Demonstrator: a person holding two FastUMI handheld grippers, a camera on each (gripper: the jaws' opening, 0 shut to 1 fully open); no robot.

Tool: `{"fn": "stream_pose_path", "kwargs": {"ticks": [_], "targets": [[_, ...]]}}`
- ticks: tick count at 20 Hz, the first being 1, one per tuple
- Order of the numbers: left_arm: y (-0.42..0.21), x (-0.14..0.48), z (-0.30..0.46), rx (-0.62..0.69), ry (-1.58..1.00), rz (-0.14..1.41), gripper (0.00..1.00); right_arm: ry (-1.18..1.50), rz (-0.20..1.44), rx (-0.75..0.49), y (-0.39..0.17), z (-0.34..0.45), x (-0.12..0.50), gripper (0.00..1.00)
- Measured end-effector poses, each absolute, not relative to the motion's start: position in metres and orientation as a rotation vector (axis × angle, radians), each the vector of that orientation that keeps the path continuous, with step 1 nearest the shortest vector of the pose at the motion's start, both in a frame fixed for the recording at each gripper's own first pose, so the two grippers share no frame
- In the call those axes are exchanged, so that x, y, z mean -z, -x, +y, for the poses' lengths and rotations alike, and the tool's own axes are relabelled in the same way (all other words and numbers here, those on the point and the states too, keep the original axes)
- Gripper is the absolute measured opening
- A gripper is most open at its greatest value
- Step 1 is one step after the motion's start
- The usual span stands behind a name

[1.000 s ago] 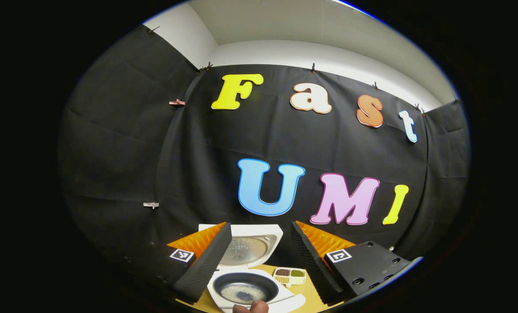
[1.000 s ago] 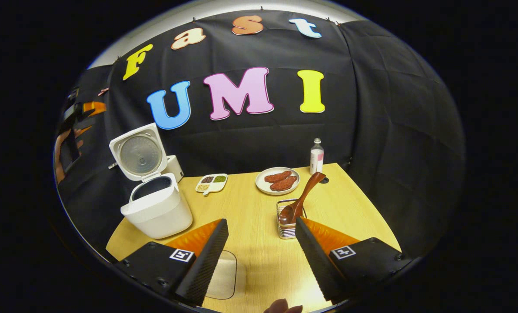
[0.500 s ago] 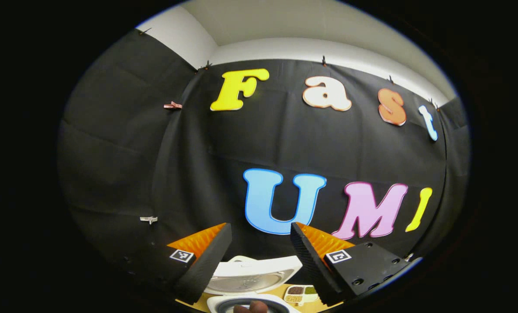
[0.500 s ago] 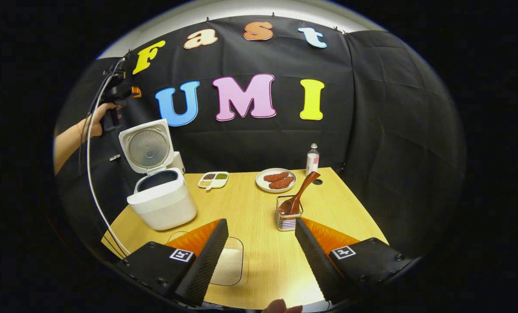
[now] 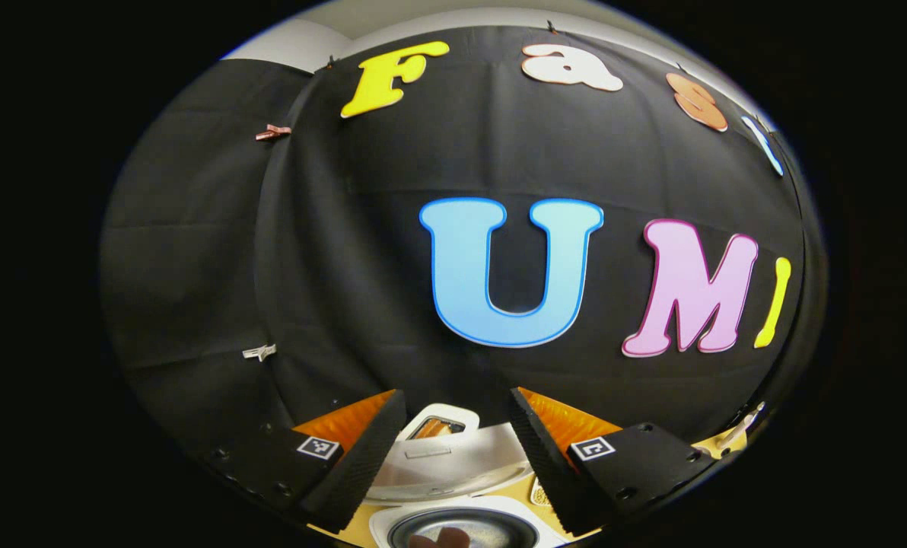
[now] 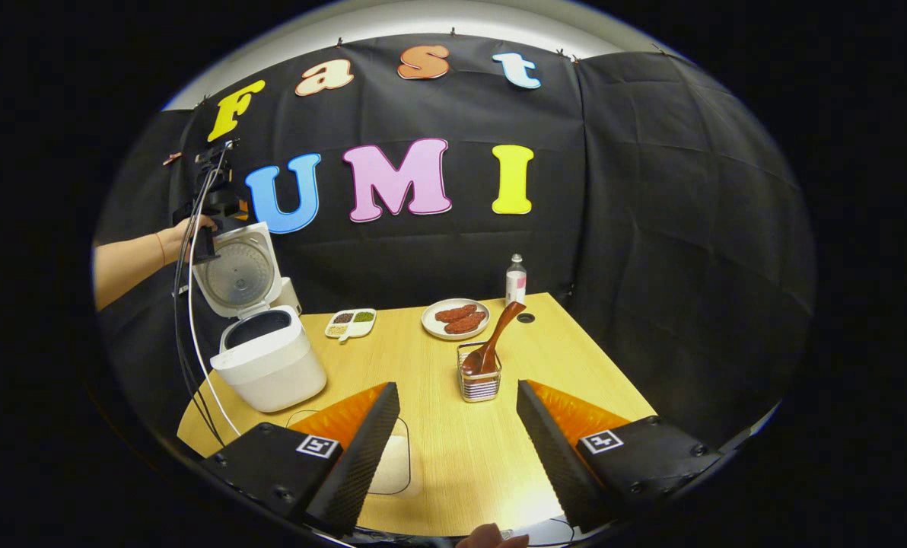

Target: Close the left gripper, press the button to open the rice cooker; take a wooden spoon from the chopstick holder with the right hand, scoop a spoonful of rice and pour it into the rice cooker, then put the wooden spoon back into the chopstick holder.

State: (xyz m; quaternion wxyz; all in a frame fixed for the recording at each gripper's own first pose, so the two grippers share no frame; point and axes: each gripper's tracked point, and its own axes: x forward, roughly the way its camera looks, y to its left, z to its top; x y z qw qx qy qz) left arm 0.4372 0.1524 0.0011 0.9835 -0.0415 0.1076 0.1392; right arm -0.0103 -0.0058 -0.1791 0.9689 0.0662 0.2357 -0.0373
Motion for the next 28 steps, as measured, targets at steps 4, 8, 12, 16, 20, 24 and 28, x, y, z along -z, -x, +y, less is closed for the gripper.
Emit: {"fn": "stream_pose_path", "kwargs": {"ticks": [4,8,12,16,20,24,28], "targets": [[-0.419,0.017,0.139,-0.273,0.013,0.249,0.99,-0.142,0.468,0.096,0.019,-0.018,0.176,0.99],[-0.391,0.022,0.116,-0.251,-0.040,0.231,1.00,-0.154,0.481,0.084,0.023,-0.022,0.180,0.99],[-0.352,0.044,0.087,-0.266,-0.050,0.226,1.00,-0.161,0.474,0.048,0.017,-0.021,0.174,0.99],[-0.324,0.069,0.064,-0.279,-0.031,0.247,1.00,-0.140,0.477,0.000,0.004,-0.016,0.174,0.99],[-0.303,0.093,0.049,-0.281,-0.014,0.290,1.00,-0.134,0.476,-0.031,-0.007,-0.016,0.171,0.99],[-0.287,0.125,0.038,-0.279,0.063,0.355,1.00,-0.137,0.477,-0.042,-0.013,-0.019,0.172,0.99],[-0.276,0.157,0.036,-0.269,0.121,0.429,1.00,-0.137,0.479,-0.043,-0.013,-0.023,0.174,0.99]]}}
